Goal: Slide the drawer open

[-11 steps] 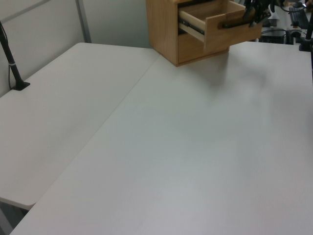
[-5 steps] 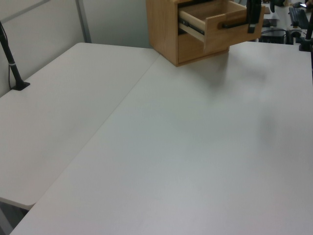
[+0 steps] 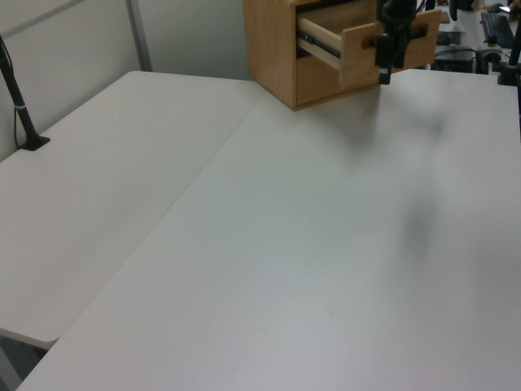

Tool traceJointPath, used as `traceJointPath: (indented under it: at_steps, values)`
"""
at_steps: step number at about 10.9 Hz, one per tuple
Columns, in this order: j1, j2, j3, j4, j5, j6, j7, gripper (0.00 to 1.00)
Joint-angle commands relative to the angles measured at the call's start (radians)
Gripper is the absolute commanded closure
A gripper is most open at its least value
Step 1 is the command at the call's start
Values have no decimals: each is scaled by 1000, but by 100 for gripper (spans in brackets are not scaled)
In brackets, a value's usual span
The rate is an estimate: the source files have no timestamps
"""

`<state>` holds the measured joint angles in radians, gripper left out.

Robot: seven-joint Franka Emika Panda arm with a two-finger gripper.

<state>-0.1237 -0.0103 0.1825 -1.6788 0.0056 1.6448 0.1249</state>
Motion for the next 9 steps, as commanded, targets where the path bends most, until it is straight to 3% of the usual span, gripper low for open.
traceJointPath:
  at_steps: [1,2,4,6,7,9]
  values:
    - [77,23,-124,63,27,-63,-74,0]
    - [117,17,-183,65,24,-83,-77,0]
    - [122,10,-201,79,14,-102,-109,0]
    - [151,9,-273,77,23,-100,-113,0]
    - [188,18,-284,79,21,-86,-99,0]
    - [193,15,-311,86,22,-68,-108,0]
